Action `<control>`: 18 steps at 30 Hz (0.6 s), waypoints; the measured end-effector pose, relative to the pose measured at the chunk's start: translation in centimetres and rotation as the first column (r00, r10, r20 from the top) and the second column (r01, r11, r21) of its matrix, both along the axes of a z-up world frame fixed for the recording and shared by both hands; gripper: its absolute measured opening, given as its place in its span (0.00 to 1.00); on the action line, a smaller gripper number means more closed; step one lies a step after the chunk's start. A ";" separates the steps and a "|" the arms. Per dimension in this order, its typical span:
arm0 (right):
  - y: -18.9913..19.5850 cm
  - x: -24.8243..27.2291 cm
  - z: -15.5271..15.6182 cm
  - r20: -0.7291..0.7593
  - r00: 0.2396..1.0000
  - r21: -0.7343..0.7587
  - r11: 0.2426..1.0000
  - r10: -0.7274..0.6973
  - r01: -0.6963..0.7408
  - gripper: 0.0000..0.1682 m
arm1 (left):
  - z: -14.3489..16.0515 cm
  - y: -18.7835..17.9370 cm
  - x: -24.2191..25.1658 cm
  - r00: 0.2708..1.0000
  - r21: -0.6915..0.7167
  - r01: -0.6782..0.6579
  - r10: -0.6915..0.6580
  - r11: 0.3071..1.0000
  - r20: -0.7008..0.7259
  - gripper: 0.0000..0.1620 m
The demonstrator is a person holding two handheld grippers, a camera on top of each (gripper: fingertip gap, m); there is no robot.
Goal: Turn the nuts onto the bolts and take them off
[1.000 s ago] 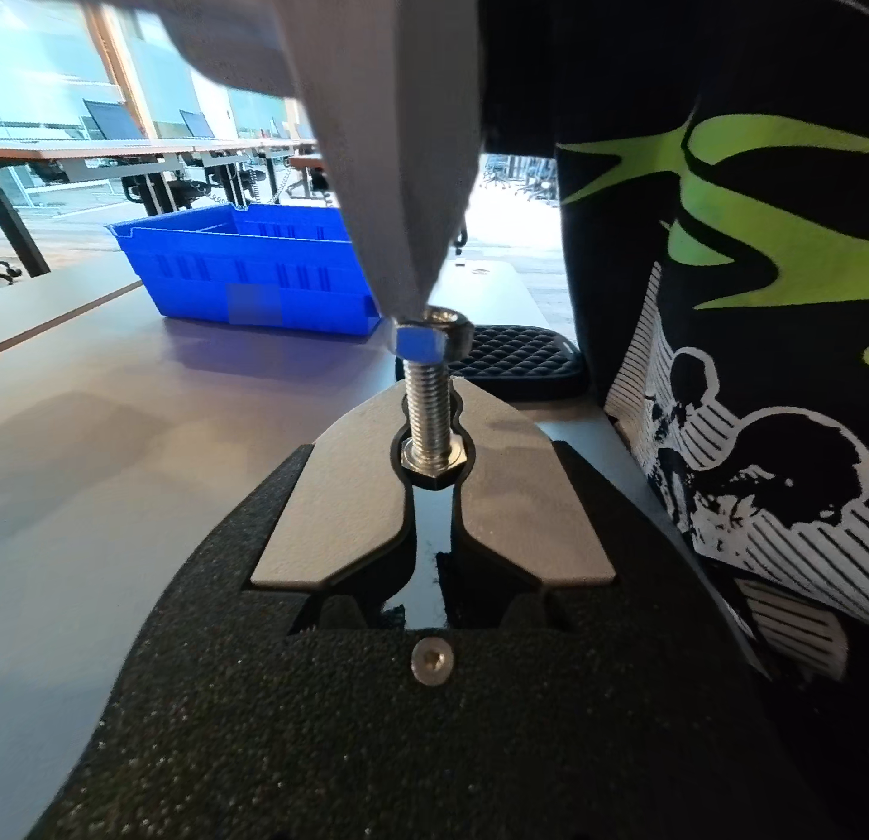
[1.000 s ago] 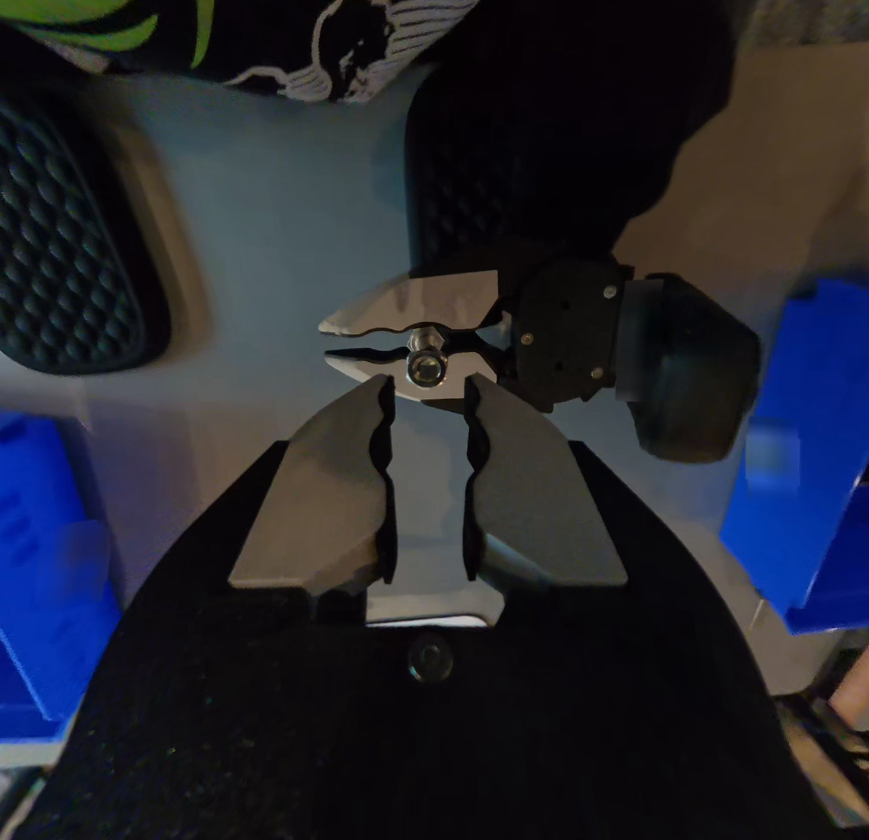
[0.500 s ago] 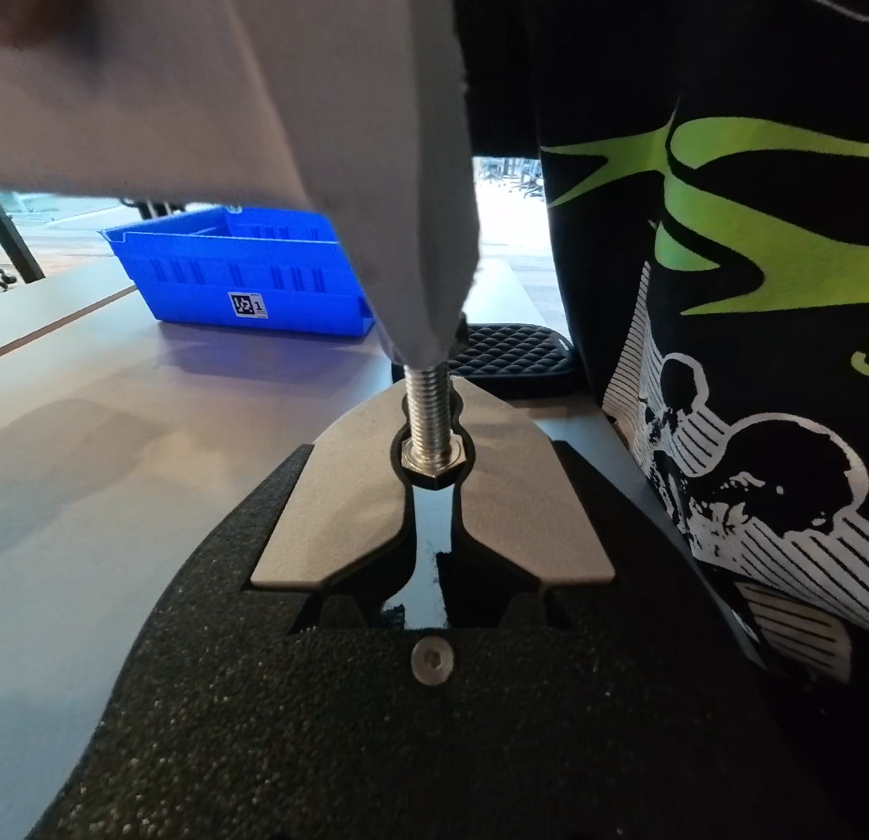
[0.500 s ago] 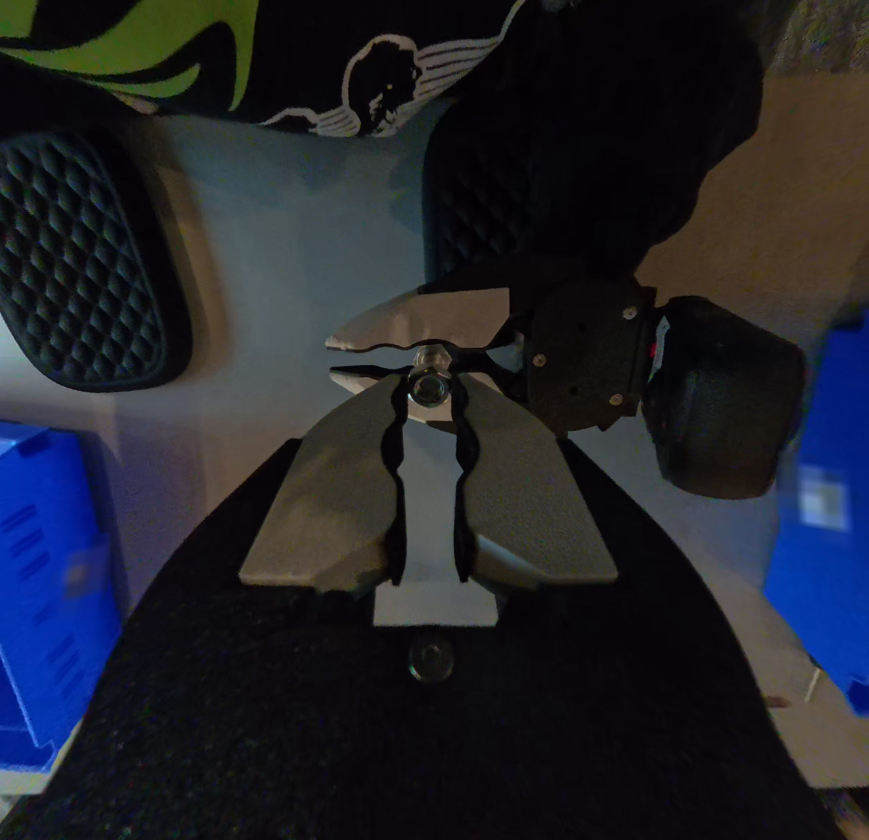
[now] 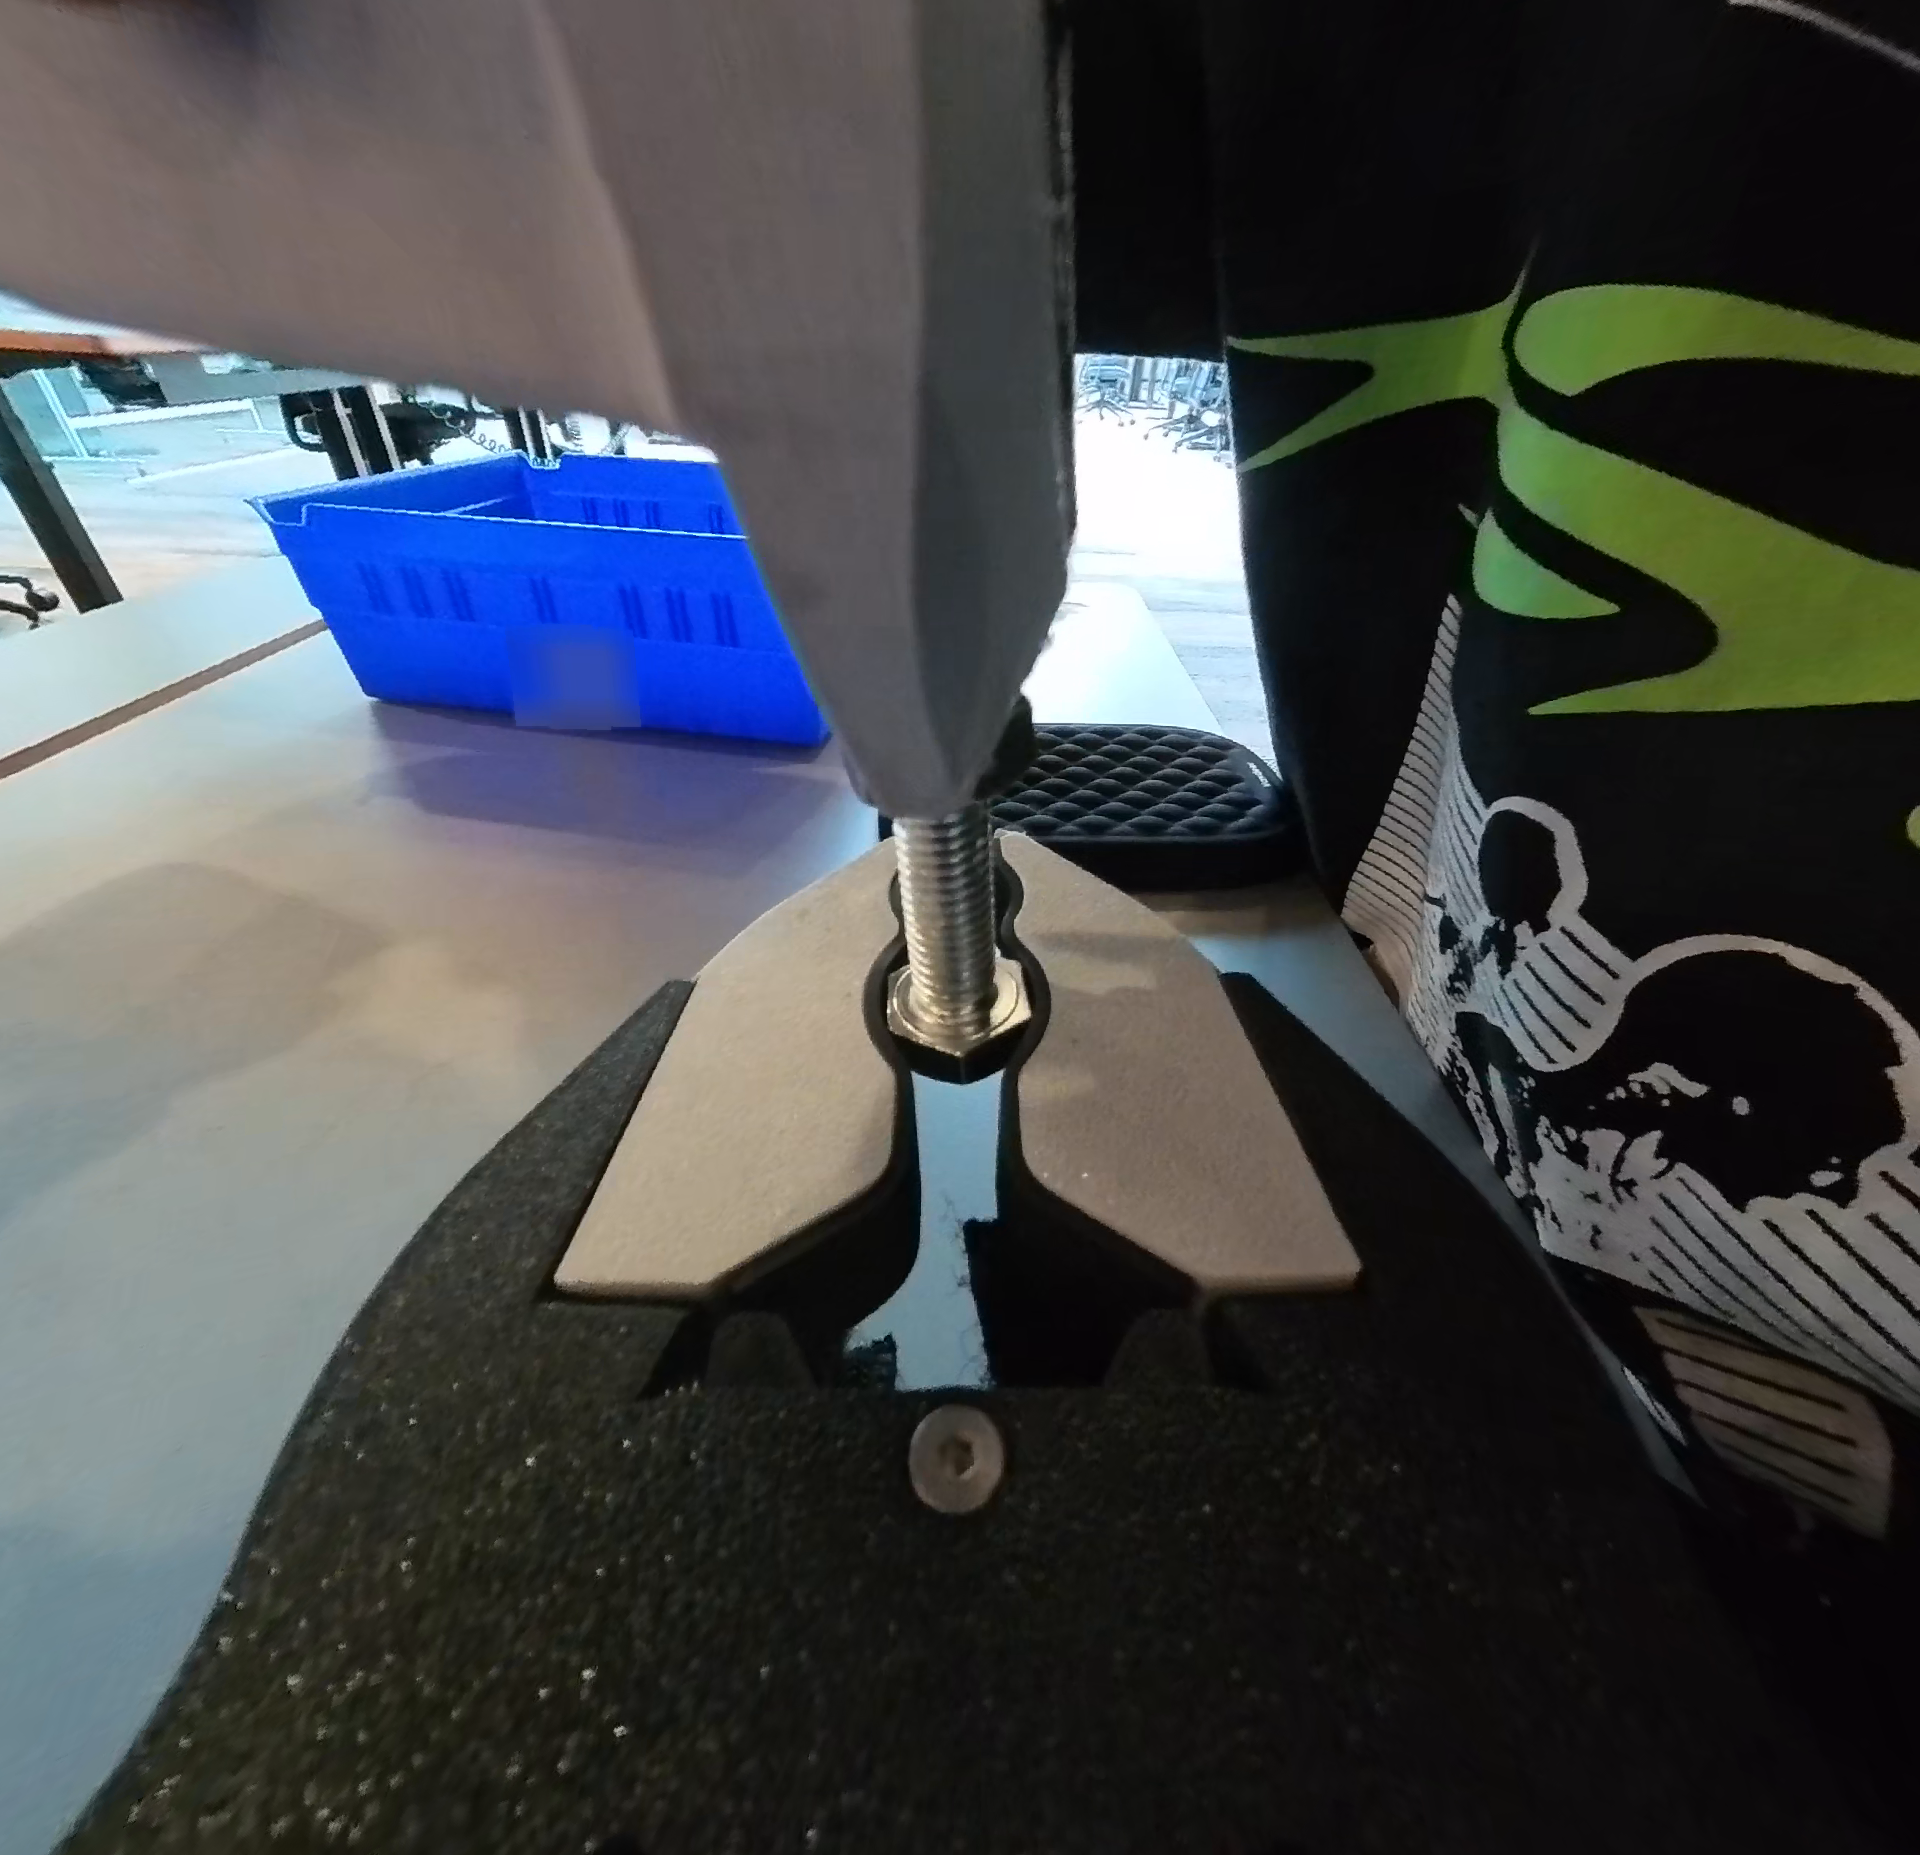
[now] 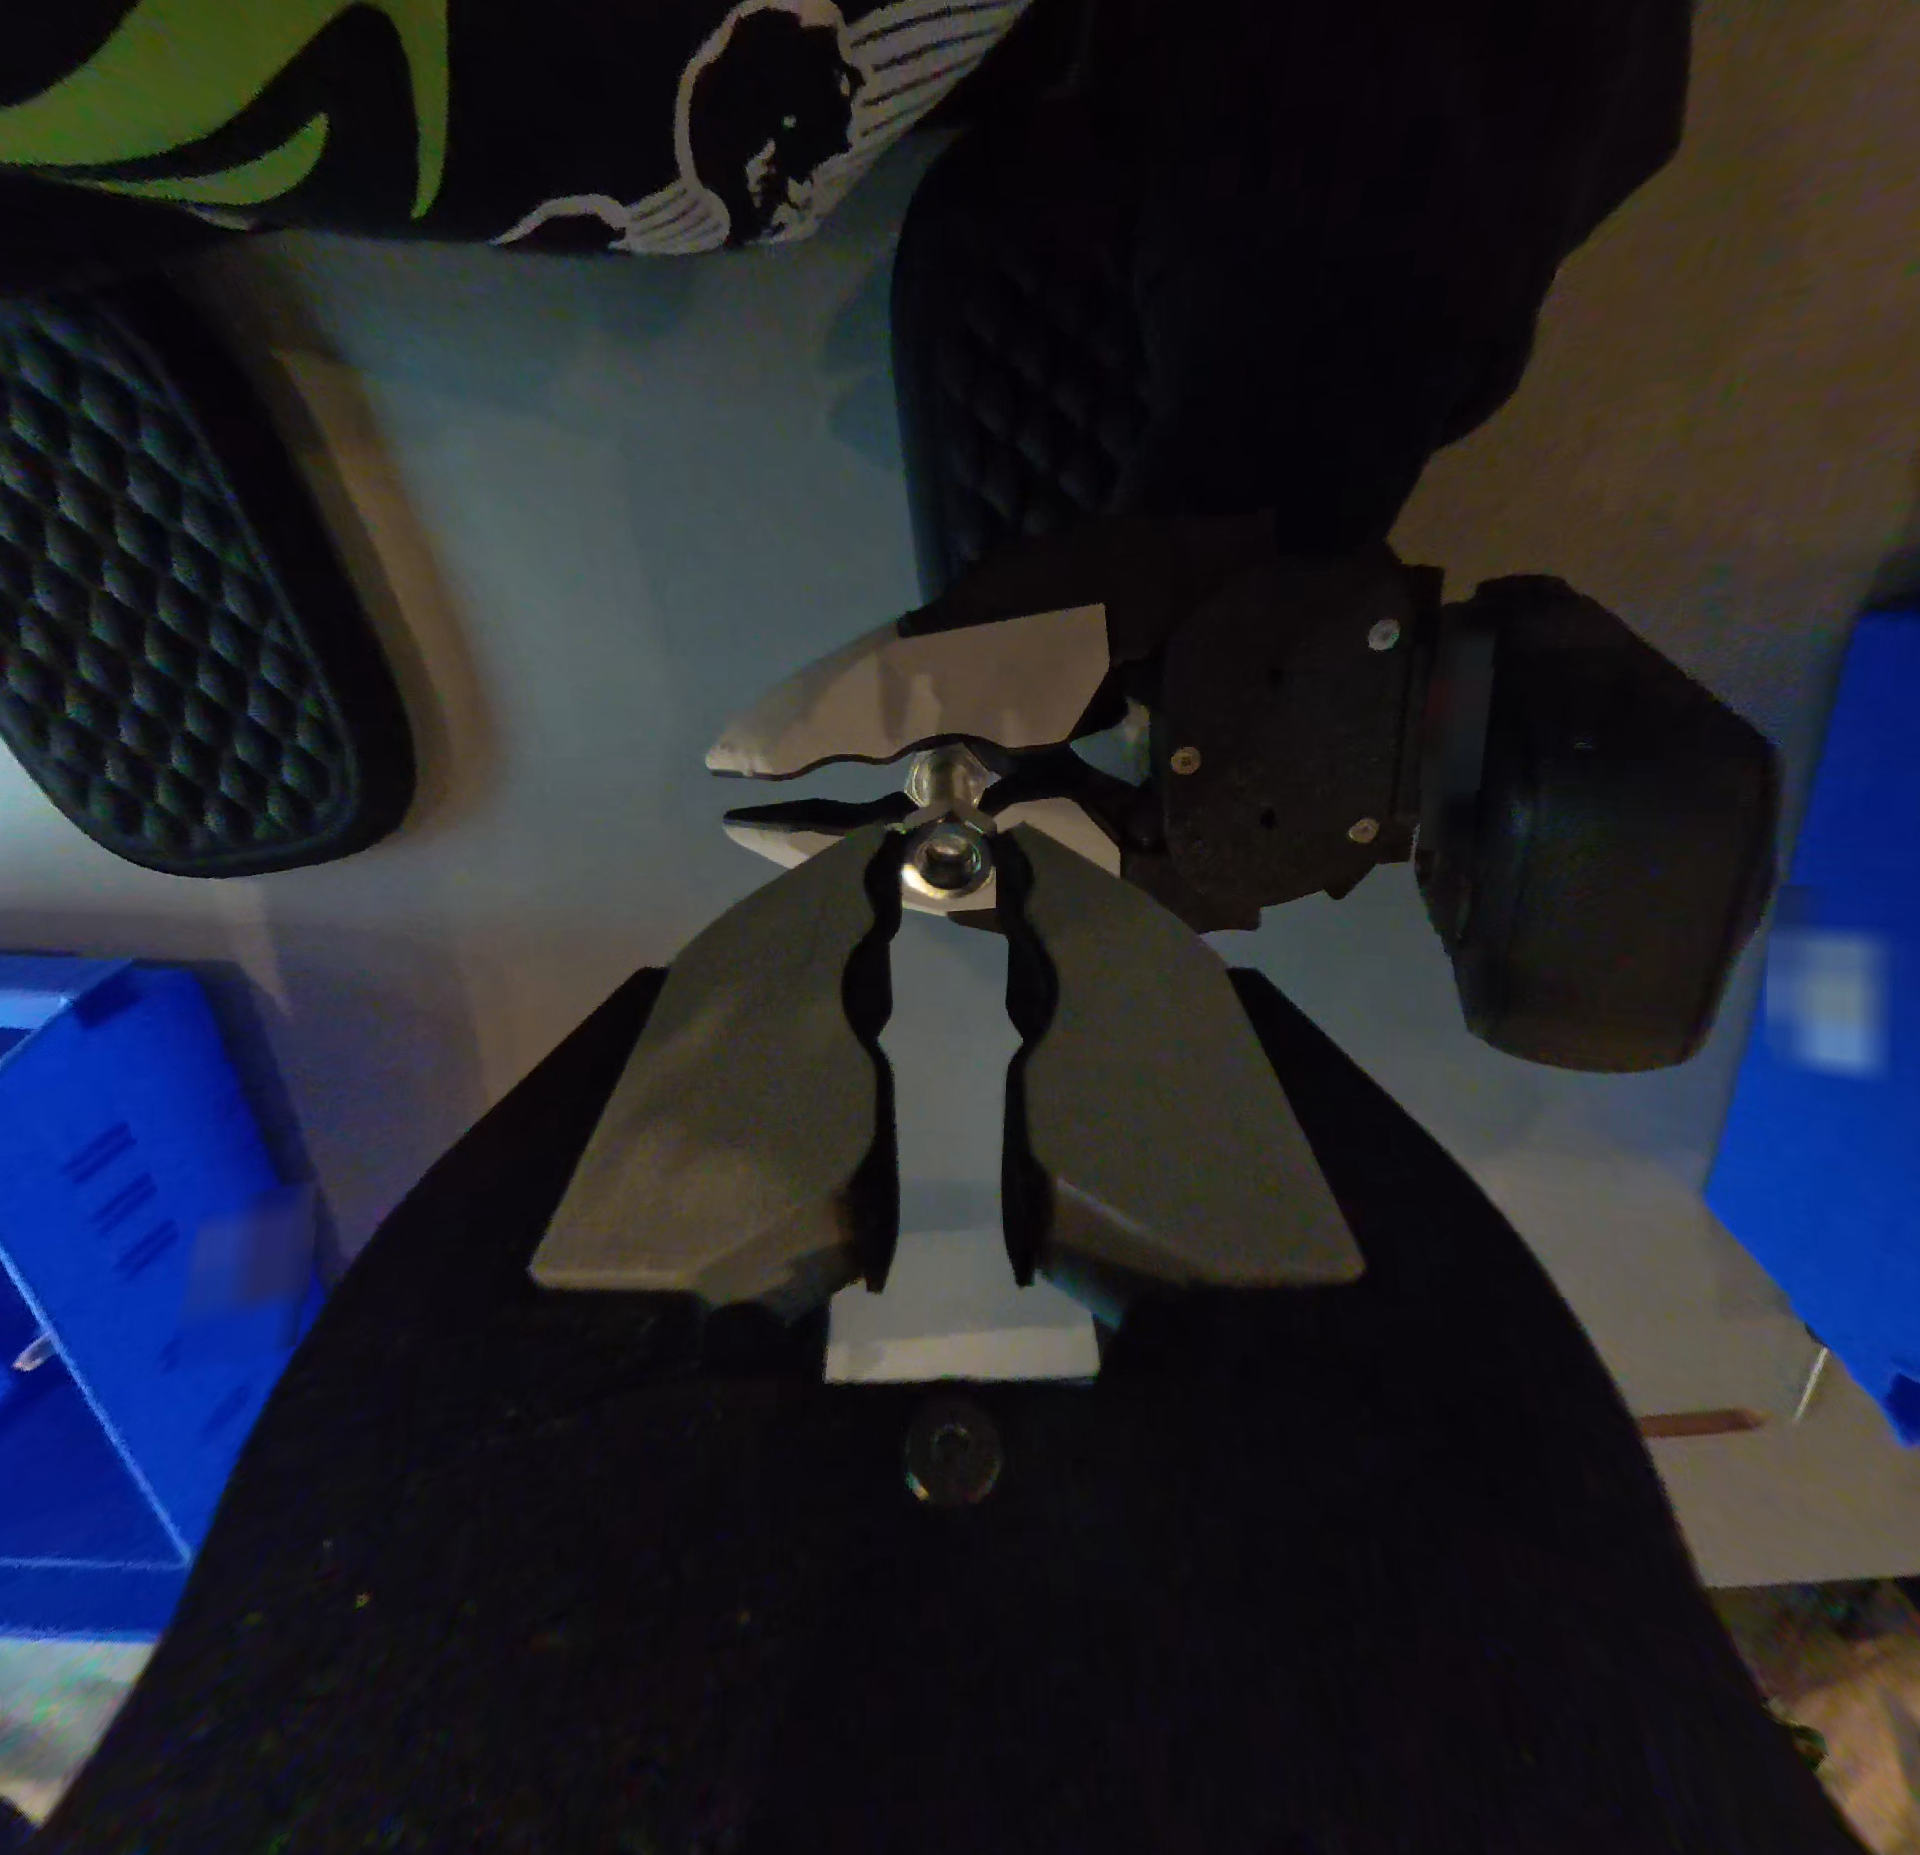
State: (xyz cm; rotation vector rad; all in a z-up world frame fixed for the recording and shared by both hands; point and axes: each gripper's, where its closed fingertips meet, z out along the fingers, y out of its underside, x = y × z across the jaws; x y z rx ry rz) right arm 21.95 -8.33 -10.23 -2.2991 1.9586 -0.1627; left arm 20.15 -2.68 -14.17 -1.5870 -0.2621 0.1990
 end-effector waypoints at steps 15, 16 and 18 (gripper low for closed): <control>-0.4 -0.3 0.0 -0.009 0.823 -0.013 0.823 -0.568 0.568 0.10 | -0.1 -0.2 -0.7 0.998 -0.012 -0.065 0.065 0.998 0.004 0.06; -0.4 -0.4 0.0 0.002 0.785 -0.012 0.785 -0.619 0.619 0.10 | -0.1 -0.2 -0.8 0.998 -0.011 -0.069 0.069 0.998 0.008 0.06; -0.4 -0.5 0.0 0.007 0.699 -0.003 0.699 -0.715 0.715 0.10 | -0.2 -0.2 -0.9 0.997 -0.018 -0.081 0.081 0.997 0.012 0.06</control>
